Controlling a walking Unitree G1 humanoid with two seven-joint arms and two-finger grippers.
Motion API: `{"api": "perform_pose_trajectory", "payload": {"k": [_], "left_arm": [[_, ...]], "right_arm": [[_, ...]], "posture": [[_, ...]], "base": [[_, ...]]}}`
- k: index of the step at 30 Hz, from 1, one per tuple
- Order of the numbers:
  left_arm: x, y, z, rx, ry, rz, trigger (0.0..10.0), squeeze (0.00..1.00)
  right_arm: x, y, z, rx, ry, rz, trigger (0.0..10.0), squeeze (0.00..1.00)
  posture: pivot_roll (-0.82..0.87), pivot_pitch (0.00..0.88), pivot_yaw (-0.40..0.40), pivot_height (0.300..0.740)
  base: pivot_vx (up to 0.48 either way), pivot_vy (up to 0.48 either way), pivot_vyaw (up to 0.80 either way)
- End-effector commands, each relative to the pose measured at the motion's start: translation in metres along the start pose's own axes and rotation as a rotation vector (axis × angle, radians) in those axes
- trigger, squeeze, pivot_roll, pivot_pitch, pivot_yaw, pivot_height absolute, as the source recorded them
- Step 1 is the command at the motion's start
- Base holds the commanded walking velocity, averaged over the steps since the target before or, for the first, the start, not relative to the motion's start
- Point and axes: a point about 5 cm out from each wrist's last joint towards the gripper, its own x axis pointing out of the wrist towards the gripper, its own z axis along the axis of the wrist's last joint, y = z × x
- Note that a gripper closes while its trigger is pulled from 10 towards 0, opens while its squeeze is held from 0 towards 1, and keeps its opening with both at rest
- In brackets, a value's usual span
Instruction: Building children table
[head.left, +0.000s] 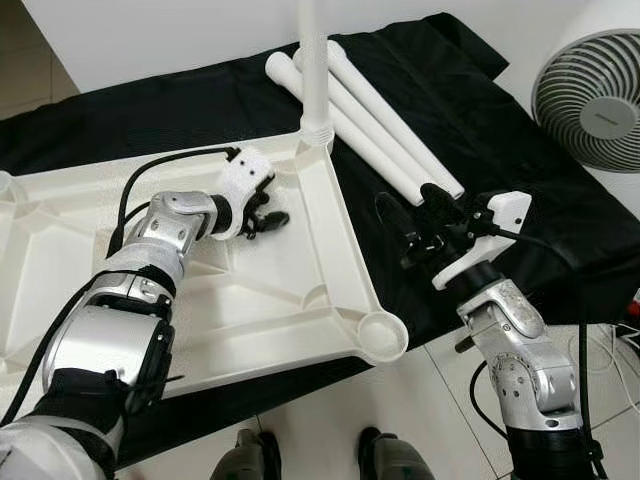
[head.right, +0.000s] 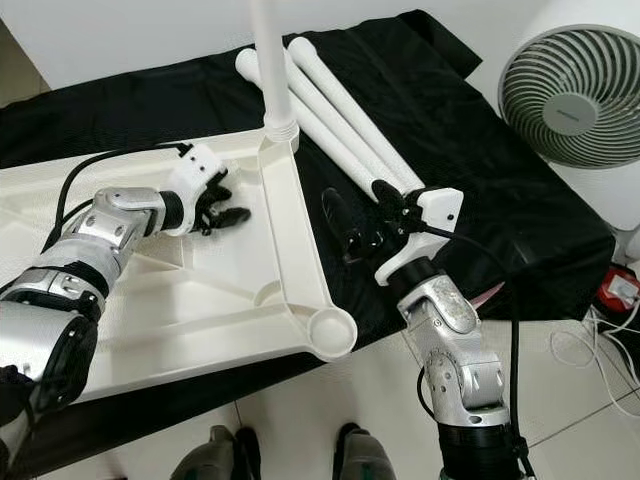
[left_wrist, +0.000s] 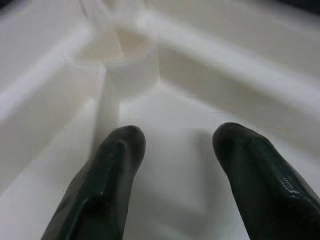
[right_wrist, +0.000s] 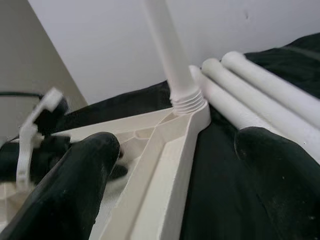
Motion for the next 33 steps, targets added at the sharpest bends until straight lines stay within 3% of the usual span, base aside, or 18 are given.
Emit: {"api": "perform_pose_trajectory", "payload": {"k": [1, 3, 4, 5, 7, 9, 15, 19, 23, 33], "left_arm": [[-0.008, 0.028, 0.017, -0.038, -0.098, 0.523, 10.0, 0.00], [-0.006, 0.018, 0.025, -0.026, -0.161, 0.342, 10.0, 0.00], [-0.006, 0.018, 0.025, -0.026, -0.161, 0.342, 10.0, 0.00], [-0.008, 0.013, 0.028, -0.018, -0.187, 0.255, 10.0, 0.00], [-0.016, 0.001, 0.028, 0.048, -0.223, 0.079, 10.0, 0.00], [-0.024, -0.006, 0.021, 0.079, -0.201, -0.015, 10.0, 0.00], [-0.032, -0.015, 0.007, 0.107, -0.141, -0.093, 10.0, 0.00], [-0.056, -0.041, -0.017, 0.122, -0.035, -0.267, 10.0, 0.00], [-0.065, -0.058, -0.026, 0.100, 0.003, -0.343, 10.0, 0.00], [-0.081, -0.076, -0.035, 0.102, 0.054, -0.428, 10.0, 0.00]], "right_arm": [[-0.002, 0.005, -0.001, 0.002, 0.011, 0.013, 10.0, 0.00], [-0.003, 0.006, -0.002, 0.001, 0.014, 0.013, 10.0, 0.00], [-0.003, 0.006, -0.002, 0.001, 0.014, 0.013, 10.0, 0.00], [-0.003, 0.005, -0.002, 0.001, 0.015, 0.012, 10.0, 0.00], [-0.004, 0.004, -0.004, 0.000, 0.022, 0.010, 10.0, 0.00], [-0.004, 0.003, -0.006, 0.000, 0.030, 0.011, 10.0, 0.00], [-0.003, 0.003, -0.008, -0.001, 0.039, 0.016, 10.0, 0.00], [-0.002, 0.000, -0.011, -0.014, 0.057, 0.026, 10.0, 0.00], [-0.003, -0.003, -0.014, -0.022, 0.068, 0.021, 10.0, 0.00], [-0.004, -0.007, -0.016, -0.034, 0.078, 0.017, 10.0, 0.00]], "posture": [[-0.13, 0.179, 0.076, 0.740], [-0.13, 0.177, 0.076, 0.740], [-0.13, 0.177, 0.076, 0.740], [-0.13, 0.177, 0.076, 0.740], [-0.12, 0.175, 0.075, 0.740], [-0.12, 0.174, 0.075, 0.740], [-0.10, 0.170, 0.067, 0.740], [-0.09, 0.160, 0.064, 0.740], [-0.09, 0.154, 0.064, 0.740], [-0.09, 0.142, 0.061, 0.740]], "base": [[0.000, 0.000, 0.00], [0.000, 0.000, 0.00], [0.000, 0.000, 0.00], [0.000, 0.000, 0.00], [0.000, 0.000, 0.00], [0.000, 0.000, 0.00], [0.000, 0.000, 0.00], [0.000, 0.000, 0.00], [0.000, 0.000, 0.00], [0.000, 0.000, 0.00]]}}
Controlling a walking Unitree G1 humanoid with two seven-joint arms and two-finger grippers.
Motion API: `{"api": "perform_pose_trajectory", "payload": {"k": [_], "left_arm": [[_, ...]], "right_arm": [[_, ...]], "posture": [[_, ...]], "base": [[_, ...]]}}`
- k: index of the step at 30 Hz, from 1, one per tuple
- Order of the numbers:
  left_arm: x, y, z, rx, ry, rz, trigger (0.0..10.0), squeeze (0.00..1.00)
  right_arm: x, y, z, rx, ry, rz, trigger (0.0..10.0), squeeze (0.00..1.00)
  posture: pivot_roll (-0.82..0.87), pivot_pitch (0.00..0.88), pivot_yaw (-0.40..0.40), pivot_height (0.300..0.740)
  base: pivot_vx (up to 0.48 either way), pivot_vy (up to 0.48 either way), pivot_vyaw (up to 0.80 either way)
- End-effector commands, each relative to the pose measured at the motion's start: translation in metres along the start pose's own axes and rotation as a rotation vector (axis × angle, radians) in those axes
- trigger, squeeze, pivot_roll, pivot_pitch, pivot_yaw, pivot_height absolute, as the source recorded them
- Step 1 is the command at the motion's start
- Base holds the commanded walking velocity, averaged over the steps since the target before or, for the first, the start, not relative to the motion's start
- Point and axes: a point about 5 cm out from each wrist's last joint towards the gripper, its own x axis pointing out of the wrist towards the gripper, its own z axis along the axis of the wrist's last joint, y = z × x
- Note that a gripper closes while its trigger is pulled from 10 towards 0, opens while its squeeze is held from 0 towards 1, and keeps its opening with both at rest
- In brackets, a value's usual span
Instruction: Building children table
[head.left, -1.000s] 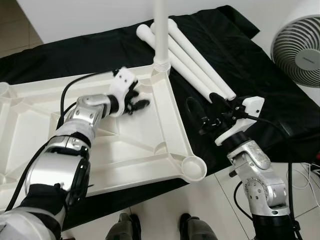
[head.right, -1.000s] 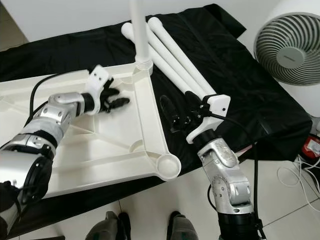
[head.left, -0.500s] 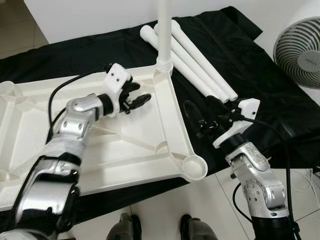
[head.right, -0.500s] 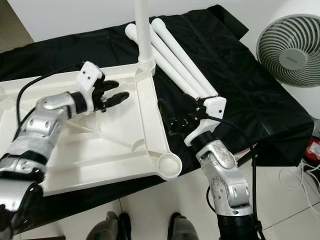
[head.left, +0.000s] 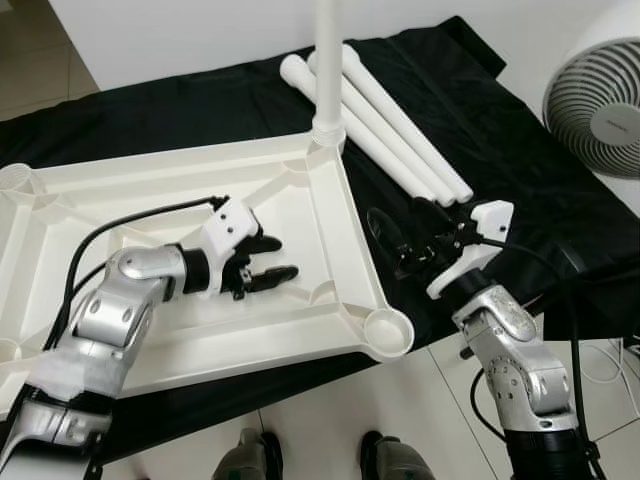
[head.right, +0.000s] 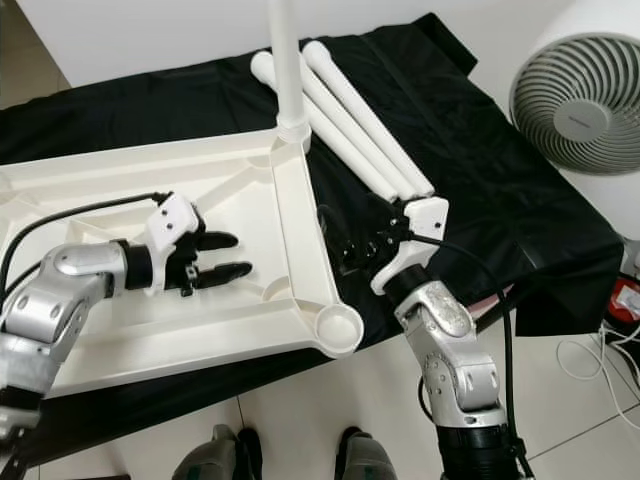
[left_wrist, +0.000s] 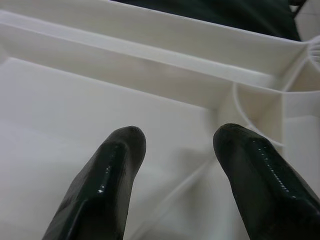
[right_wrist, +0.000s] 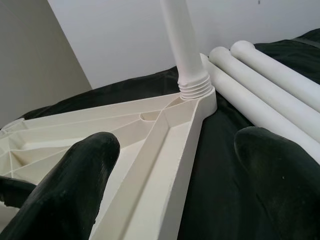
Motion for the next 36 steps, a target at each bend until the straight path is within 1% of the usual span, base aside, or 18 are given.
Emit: {"api": "perform_pose_trajectory", "payload": {"k": [1, 4, 5, 7, 8, 9, 12, 14, 19, 20, 21, 22, 24, 28, 29, 31, 33, 36], "left_arm": [[-0.006, -0.006, -0.004, -0.001, 0.032, -0.063, 10.0, 0.00], [-0.015, -0.012, -0.010, 0.022, 0.093, -0.064, 10.0, 0.00], [-0.015, -0.012, -0.010, 0.022, 0.093, -0.064, 10.0, 0.00], [-0.016, -0.014, -0.015, 0.038, 0.134, -0.044, 10.0, 0.00], [-0.016, -0.014, -0.015, 0.038, 0.134, -0.044, 10.0, 0.00], [-0.016, -0.014, -0.019, 0.054, 0.165, -0.032, 10.0, 0.00], [-0.015, -0.014, -0.022, 0.071, 0.189, -0.023, 10.0, 0.00], [-0.006, -0.002, -0.019, 0.078, 0.178, 0.082, 10.0, 0.00], [0.002, 0.005, -0.015, 0.088, 0.159, 0.144, 10.0, 0.00], [0.011, 0.013, -0.010, 0.056, 0.132, 0.223, 10.0, 0.00], [0.016, 0.015, -0.008, 0.054, 0.119, 0.243, 10.0, 0.00], [0.016, 0.015, -0.008, 0.054, 0.119, 0.243, 10.0, 0.00], [0.023, 0.016, -0.006, 0.041, 0.109, 0.257, 10.0, 0.00], [0.028, 0.021, -0.007, 0.031, 0.112, 0.280, 10.0, 0.00], [0.028, 0.021, -0.007, 0.031, 0.112, 0.280, 10.0, 0.00], [0.031, 0.028, -0.009, 0.016, 0.123, 0.311, 10.0, 0.00], [0.032, 0.031, -0.010, 0.015, 0.134, 0.323, 10.0, 0.00], [0.032, 0.034, -0.011, 0.021, 0.146, 0.330, 10.0, 0.00]], "right_arm": [[-0.001, -0.001, -0.005, 0.003, 0.015, 0.000, 10.0, 0.00], [0.000, -0.002, -0.007, -0.009, 0.022, 0.014, 10.0, 0.00], [0.000, -0.002, -0.007, -0.009, 0.022, 0.014, 10.0, 0.00], [0.001, -0.004, -0.007, -0.013, 0.021, 0.014, 10.0, 0.00], [0.001, -0.004, -0.007, -0.013, 0.021, 0.014, 10.0, 0.00], [0.001, -0.005, -0.007, -0.016, 0.020, 0.012, 10.0, 0.00], [0.001, -0.005, -0.007, -0.018, 0.019, 0.010, 10.0, 0.00], [0.002, -0.006, -0.006, -0.024, 0.017, 0.010, 10.0, 0.00], [0.002, -0.006, -0.006, -0.024, 0.015, 0.008, 10.0, 0.00], [0.003, -0.006, -0.005, -0.024, 0.012, 0.003, 10.0, 0.00], [0.003, -0.007, -0.005, -0.025, 0.010, -0.002, 10.0, 0.00], [0.003, -0.007, -0.005, -0.025, 0.010, -0.002, 10.0, 0.00], [0.003, -0.008, -0.005, -0.027, 0.007, -0.011, 10.0, 0.00], [0.003, -0.009, -0.004, -0.029, 0.002, -0.018, 10.0, 0.00], [0.003, -0.009, -0.004, -0.029, 0.002, -0.018, 10.0, 0.00], [0.002, -0.010, -0.003, -0.030, 0.000, -0.026, 10.0, 0.00], [0.001, -0.010, -0.003, -0.031, -0.001, -0.031, 10.0, 0.00], [0.001, -0.010, -0.003, -0.031, -0.002, -0.035, 10.0, 0.00]], "posture": [[-0.09, 0.142, 0.061, 0.740], [-0.08, 0.136, 0.059, 0.740], [-0.08, 0.136, 0.059, 0.740], [-0.08, 0.130, 0.059, 0.740], [-0.08, 0.130, 0.059, 0.740], [-0.08, 0.130, 0.059, 0.740], [-0.08, 0.130, 0.059, 0.740], [-0.09, 0.128, 0.055, 0.740], [-0.09, 0.134, 0.055, 0.740], [-0.10, 0.141, 0.057, 0.740], [-0.10, 0.141, 0.057, 0.740], [-0.10, 0.141, 0.057, 0.740], [-0.10, 0.147, 0.059, 0.740], [-0.11, 0.152, 0.064, 0.740], [-0.11, 0.152, 0.064, 0.740], [-0.12, 0.158, 0.067, 0.740], [-0.12, 0.159, 0.070, 0.740], [-0.12, 0.159, 0.070, 0.740]], "base": [[0.000, 0.000, 0.00], [0.000, 0.000, 0.00], [0.000, 0.000, 0.00], [0.000, 0.000, 0.00], [0.000, 0.000, 0.00], [0.000, 0.000, 0.00], [0.000, 0.000, 0.00], [0.000, 0.000, 0.00], [0.000, 0.000, 0.00], [0.000, 0.000, 0.00], [0.000, 0.000, 0.00], [0.000, 0.000, 0.00], [0.000, 0.000, 0.00], [0.000, 0.000, 0.00], [0.000, 0.000, 0.00], [0.000, 0.000, 0.00], [0.000, 0.000, 0.00], [0.000, 0.000, 0.00]]}}
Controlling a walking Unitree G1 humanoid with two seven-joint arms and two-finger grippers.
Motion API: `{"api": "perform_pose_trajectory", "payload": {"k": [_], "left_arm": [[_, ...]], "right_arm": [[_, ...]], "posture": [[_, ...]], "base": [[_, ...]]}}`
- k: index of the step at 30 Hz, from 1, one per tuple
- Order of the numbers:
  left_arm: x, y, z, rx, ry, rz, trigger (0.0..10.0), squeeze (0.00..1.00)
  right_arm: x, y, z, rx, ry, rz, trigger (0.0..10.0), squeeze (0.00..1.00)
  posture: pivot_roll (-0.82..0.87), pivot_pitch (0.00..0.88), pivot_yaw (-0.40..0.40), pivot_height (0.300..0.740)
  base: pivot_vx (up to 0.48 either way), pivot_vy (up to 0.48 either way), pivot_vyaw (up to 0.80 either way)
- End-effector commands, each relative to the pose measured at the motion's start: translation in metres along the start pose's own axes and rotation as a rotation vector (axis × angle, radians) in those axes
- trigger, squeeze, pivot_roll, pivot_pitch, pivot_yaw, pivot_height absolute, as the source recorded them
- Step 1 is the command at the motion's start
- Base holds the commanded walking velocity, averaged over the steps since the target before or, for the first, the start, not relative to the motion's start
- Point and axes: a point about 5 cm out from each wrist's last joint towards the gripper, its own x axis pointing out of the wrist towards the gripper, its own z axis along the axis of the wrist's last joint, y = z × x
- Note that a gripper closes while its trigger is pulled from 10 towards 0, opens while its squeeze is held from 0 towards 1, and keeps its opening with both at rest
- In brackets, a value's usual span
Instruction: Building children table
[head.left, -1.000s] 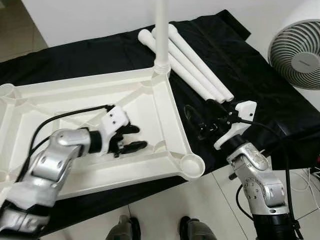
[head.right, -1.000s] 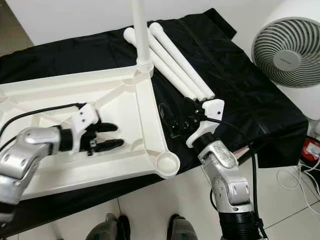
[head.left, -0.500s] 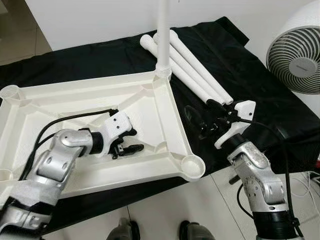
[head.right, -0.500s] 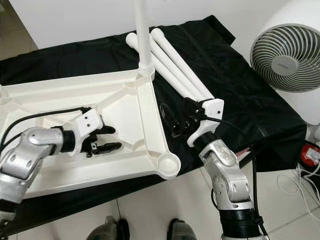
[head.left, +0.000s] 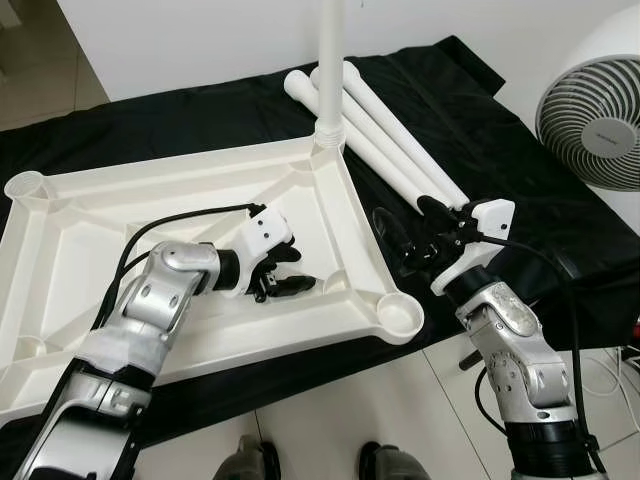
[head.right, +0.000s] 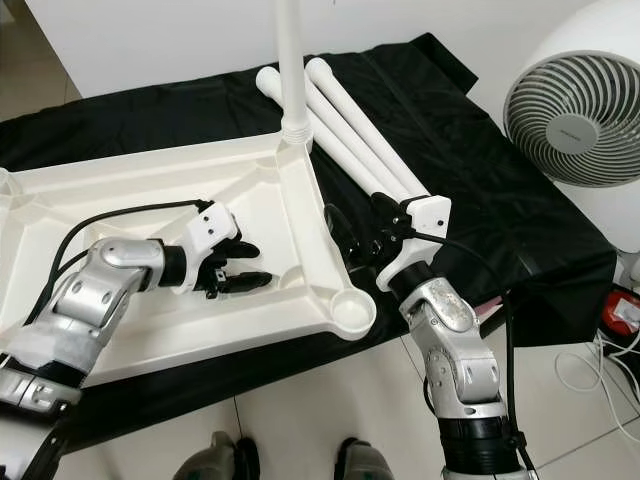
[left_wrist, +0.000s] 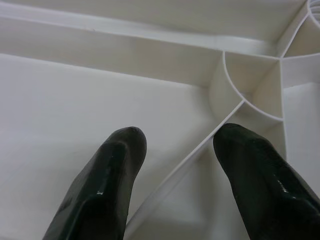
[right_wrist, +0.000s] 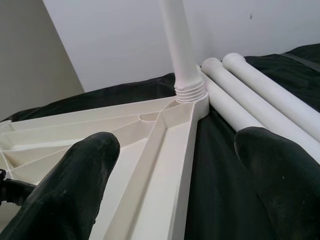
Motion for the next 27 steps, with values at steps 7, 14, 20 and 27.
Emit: {"api": "perform_pose_trajectory", "payload": {"k": [7, 14, 20, 27], "left_arm": [[-0.009, 0.041, -0.022, -0.034, 0.131, 0.444, 10.0, 0.00], [-0.017, 0.052, -0.025, -0.018, 0.164, 0.483, 10.0, 0.00], [-0.014, 0.041, -0.011, 0.020, 0.084, 0.362, 10.0, 0.00], [-0.023, 0.023, 0.016, 0.085, -0.032, 0.160, 10.0, 0.00]], "right_arm": [[-0.001, 0.002, 0.001, 0.006, -0.015, -0.012, 10.0, 0.00], [-0.003, 0.001, 0.001, 0.002, -0.015, -0.021, 10.0, 0.00], [-0.003, -0.001, 0.000, -0.006, -0.011, -0.033, 10.0, 0.00], [0.004, -0.022, -0.002, -0.085, 0.025, -0.139, 10.0, 0.00]], "posture": [[-0.13, 0.164, 0.079, 0.740], [-0.13, 0.166, 0.083, 0.740], [-0.13, 0.165, 0.083, 0.740], [-0.13, 0.161, 0.083, 0.740]], "base": [[0.000, 0.000, 0.00], [0.000, 0.000, 0.00], [0.000, 0.000, 0.00], [0.000, 0.000, 0.00]]}}
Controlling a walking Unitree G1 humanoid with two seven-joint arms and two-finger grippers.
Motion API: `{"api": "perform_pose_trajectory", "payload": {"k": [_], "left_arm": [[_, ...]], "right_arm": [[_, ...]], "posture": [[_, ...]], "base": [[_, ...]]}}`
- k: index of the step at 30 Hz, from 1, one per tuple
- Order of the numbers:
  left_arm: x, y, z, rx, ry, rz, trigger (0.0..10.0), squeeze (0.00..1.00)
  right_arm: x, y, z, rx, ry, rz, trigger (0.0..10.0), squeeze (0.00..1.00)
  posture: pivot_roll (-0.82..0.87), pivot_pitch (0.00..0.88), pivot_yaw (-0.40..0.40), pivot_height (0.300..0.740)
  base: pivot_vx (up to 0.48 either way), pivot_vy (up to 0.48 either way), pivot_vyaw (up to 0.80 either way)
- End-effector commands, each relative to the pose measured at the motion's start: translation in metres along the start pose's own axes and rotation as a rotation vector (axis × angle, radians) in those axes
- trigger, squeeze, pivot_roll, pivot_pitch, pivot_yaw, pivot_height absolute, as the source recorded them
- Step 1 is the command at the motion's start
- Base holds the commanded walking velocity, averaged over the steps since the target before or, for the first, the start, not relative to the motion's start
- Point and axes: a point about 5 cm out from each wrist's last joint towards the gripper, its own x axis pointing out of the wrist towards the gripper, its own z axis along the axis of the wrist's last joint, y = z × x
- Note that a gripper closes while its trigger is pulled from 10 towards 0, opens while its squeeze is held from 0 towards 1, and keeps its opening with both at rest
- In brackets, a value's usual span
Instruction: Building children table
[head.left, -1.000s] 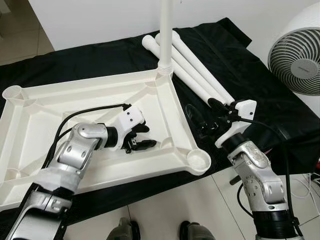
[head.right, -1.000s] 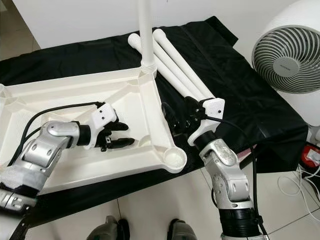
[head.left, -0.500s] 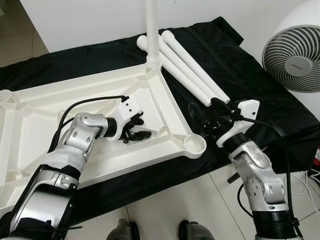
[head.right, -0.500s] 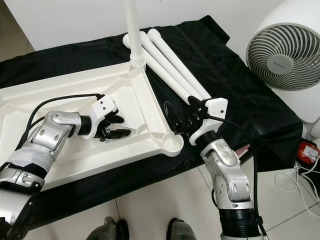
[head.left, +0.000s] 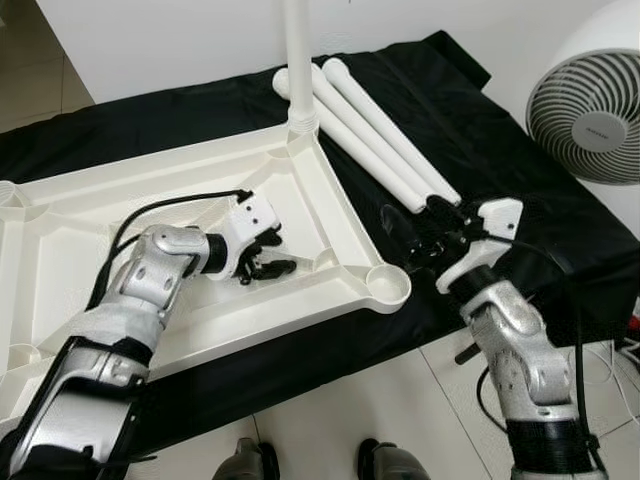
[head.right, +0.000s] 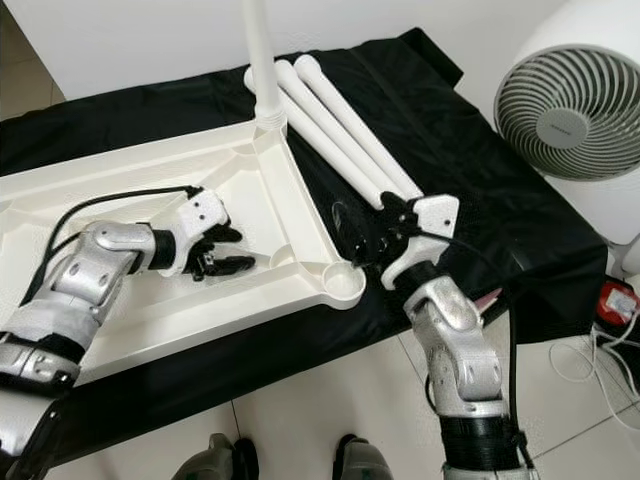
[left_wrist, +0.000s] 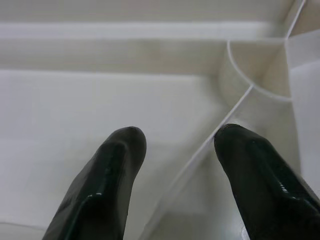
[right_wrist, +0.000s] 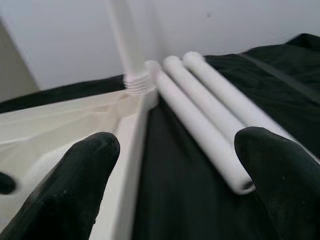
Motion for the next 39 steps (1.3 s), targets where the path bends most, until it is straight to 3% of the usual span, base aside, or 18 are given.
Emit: {"api": "perform_pose_trajectory", "payload": {"k": [1, 3, 8, 13, 23, 39], "left_arm": [[-0.006, 0.004, 0.015, -0.028, -0.080, 0.052, 10.0, 0.00], [-0.010, 0.005, 0.043, -0.088, -0.229, 0.066, 10.0, 0.00], [-0.007, -0.001, 0.064, -0.135, -0.340, 0.108, 10.0, 0.00], [0.002, -0.014, 0.063, -0.158, -0.353, 0.184, 10.0, 0.00], [0.006, -0.025, 0.064, -0.200, -0.325, 0.210, 10.0, 0.00], [0.006, -0.039, 0.070, -0.217, -0.314, 0.209, 10.0, 0.00]], "right_arm": [[0.002, -0.010, -0.007, -0.031, 0.040, -0.062, 10.0, 0.00], [0.011, -0.024, -0.011, -0.073, 0.076, -0.138, 10.0, 0.00], [0.023, -0.030, -0.013, -0.116, 0.103, -0.151, 10.0, 0.00], [0.040, -0.031, -0.013, -0.158, 0.093, -0.140, 10.0, 0.00], [0.062, -0.039, -0.008, -0.156, 0.095, -0.139, 10.0, 0.00], [0.074, -0.037, -0.017, -0.138, 0.178, -0.024, 10.0, 0.00]], "posture": [[-0.12, 0.157, 0.079, 0.740], [-0.12, 0.157, 0.078, 0.740], [-0.12, 0.157, 0.075, 0.740], [-0.11, 0.161, 0.068, 0.740], [-0.09, 0.191, 0.061, 0.740], [-0.04, 0.261, 0.057, 0.740]], "base": [[0.000, 0.000, 0.00], [0.000, 0.000, 0.00], [0.000, 0.000, 0.00], [0.000, 0.000, 0.00], [0.000, 0.000, 0.00], [0.000, 0.000, 0.00]]}}
